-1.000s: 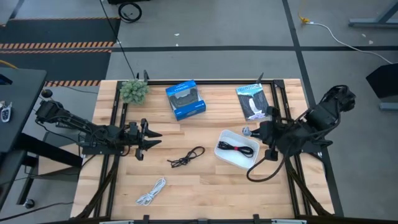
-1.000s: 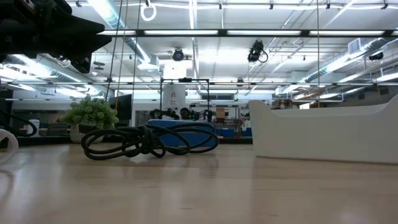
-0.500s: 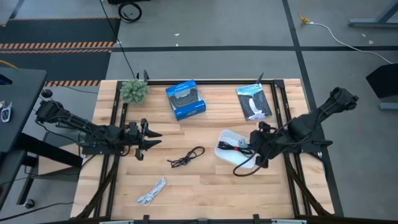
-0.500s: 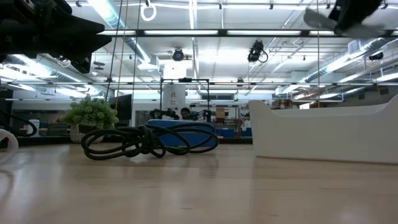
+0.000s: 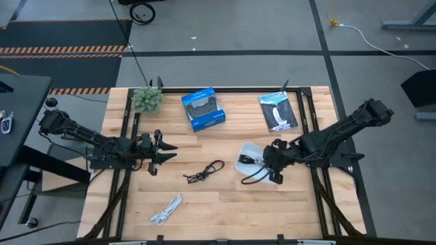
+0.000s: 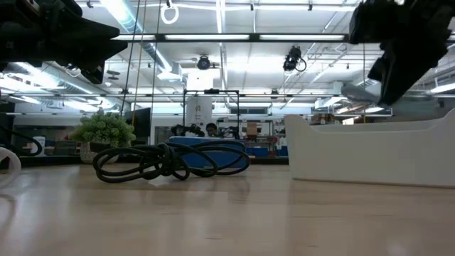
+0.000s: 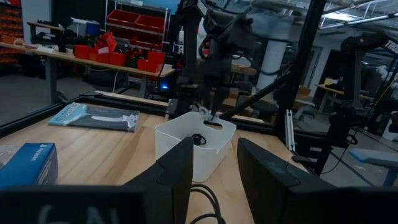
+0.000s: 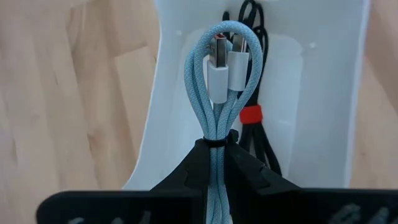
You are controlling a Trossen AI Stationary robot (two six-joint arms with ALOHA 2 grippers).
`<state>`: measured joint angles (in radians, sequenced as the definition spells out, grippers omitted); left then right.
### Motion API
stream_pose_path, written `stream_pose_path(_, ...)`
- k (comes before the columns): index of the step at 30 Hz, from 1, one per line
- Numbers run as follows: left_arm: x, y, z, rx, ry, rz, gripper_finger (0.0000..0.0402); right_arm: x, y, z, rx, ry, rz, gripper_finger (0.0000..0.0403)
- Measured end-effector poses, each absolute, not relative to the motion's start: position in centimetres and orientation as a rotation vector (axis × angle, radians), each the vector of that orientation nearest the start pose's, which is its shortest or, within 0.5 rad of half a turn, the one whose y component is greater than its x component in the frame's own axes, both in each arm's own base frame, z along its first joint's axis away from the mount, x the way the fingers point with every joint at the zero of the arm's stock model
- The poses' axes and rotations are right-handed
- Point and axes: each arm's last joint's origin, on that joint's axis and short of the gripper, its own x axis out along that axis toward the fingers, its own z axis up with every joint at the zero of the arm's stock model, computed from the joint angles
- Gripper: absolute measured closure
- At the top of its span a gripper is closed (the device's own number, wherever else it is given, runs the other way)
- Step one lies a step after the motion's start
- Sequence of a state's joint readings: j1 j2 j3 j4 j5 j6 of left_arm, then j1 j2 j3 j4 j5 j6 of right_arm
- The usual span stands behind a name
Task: Pick and place USB-C Cables
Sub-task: Put the light blue charger cable into the white bin, then put the black charger cable into the white bin
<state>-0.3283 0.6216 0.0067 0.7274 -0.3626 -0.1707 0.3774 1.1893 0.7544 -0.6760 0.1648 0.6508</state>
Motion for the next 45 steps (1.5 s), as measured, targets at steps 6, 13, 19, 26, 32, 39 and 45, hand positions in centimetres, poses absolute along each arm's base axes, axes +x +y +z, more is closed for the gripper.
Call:
stream_pose_path(6, 13.0, -3.4, 17.6, -0.21, -0.112, 0.025, 0.0269, 20.9, 6.6, 19.3, 0.286, 1.131, -0.177, 0.0363)
stream_pose_path(13, 13.0, -3.4, 17.6, -0.209, -0.11, 0.024, 0.0269, 22.4, 6.2, 17.2, 0.272, 1.198, -0.171, 0.0363)
stream_pose_path(19, 13.0, -3.4, 17.6, -0.209, -0.11, 0.025, 0.0269, 23.5, 6.1, 15.2, 0.275, 1.259, -0.168, 0.0363)
stream_pose_path(26, 13.0, -3.4, 17.6, -0.209, -0.11, 0.024, 0.0269, 24.0, 6.0, 13.5, 0.25, 1.318, -0.214, 0.0353)
stream_pose_path(32, 13.0, -3.4, 17.6, -0.209, -0.11, 0.025, 0.0269, 24.0, 6.0, 14.0, 0.26, 1.288, -0.206, 0.0344)
stream_pose_path(39, 13.0, -3.4, 17.6, -0.209, -0.11, 0.024, 0.0269, 23.8, 6.0, 16.0, 0.317, 1.245, -0.158, 0.033)
stream_pose_path(45, 13.0, -3.4, 17.6, -0.209, -0.11, 0.025, 0.0269, 23.8, 6.0, 18.1, 0.323, 1.255, -0.165, 0.0297)
